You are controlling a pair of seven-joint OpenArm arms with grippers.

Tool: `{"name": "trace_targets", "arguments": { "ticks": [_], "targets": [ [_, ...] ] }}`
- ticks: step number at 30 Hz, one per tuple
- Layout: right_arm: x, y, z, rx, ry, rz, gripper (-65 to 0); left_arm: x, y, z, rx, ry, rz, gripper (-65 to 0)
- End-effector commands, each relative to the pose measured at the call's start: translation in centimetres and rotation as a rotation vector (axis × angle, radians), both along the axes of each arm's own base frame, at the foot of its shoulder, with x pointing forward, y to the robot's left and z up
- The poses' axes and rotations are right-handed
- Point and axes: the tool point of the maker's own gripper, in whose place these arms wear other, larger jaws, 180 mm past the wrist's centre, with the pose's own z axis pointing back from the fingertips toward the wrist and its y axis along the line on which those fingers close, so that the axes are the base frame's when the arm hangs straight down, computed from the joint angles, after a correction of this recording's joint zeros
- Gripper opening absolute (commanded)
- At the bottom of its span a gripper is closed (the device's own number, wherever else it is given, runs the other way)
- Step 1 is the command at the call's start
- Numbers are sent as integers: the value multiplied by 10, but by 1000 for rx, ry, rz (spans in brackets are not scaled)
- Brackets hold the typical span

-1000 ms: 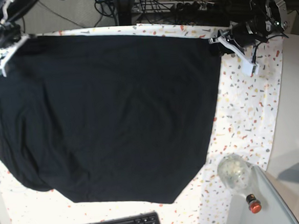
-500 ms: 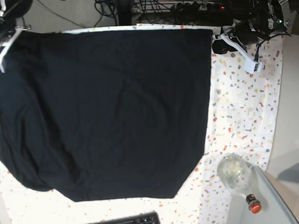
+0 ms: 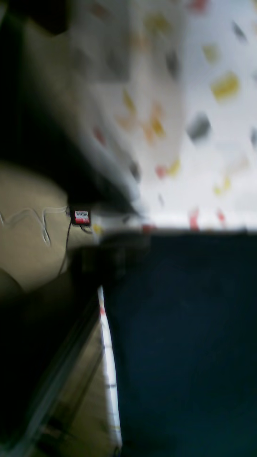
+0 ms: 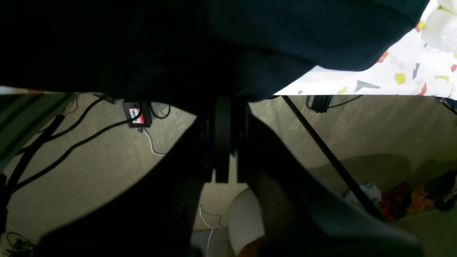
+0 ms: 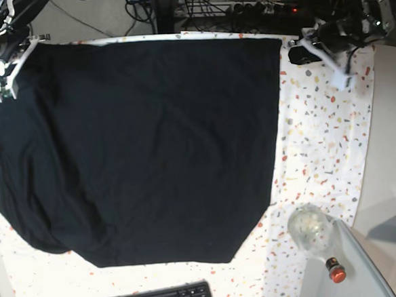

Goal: Layout the t-shirt on the table in an organized manner, then fold the t-shirt properly
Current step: 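Hold the shirt edge with both grippers and smooth it taut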

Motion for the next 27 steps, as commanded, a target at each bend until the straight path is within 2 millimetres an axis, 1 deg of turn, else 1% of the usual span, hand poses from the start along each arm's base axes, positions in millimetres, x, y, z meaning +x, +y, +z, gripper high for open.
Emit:
{"name": "trace_targets", "arguments": {
  "ticks": [1, 3, 4, 5, 6, 8, 11, 13, 16, 18, 25, 27],
  "targets": [
    [3, -5, 5, -19, -17, -1, -650, 4, 9, 8, 14, -29, 10, -308],
    [4, -5, 5, -19, -18, 0, -650, 1, 13, 8, 17, -26, 22, -128],
    [5, -5, 5, -18, -20, 1, -650, 1, 12, 8, 15, -27, 17, -59],
    [5, -5, 5, -18, -21, 1, -650, 2, 8, 8, 10, -29, 5, -13],
    [5, -5, 5, -18, -21, 1, -650, 3, 4, 8, 2, -33, -14, 0],
    [5, -5, 5, -18, -21, 3, -650, 4, -10, 6, -21, -42, -67, 0],
    [5, -5, 5, -18, -23, 3, -650, 14, -25, 4, -51, -60, -75, 0],
    [5, -5, 5, -18, -23, 3, -650, 13, -29, -5, -76, -41, -54, 0],
    [5, -5, 5, -18, -23, 3, -650, 10, -28, -24, -110, 9, -13, 0],
    [5, -5, 5, -18, -22, 2, -650, 9, -29, -32, -127, 32, 1, 0],
    [5, -5, 5, -18, -22, 2, -650, 1, -80, -41, -189, 76, -140, 0],
    [5, -5, 5, -18, -22, 2, -650, -1, -89, -42, -201, 84, -164, 0]
  ]
}}
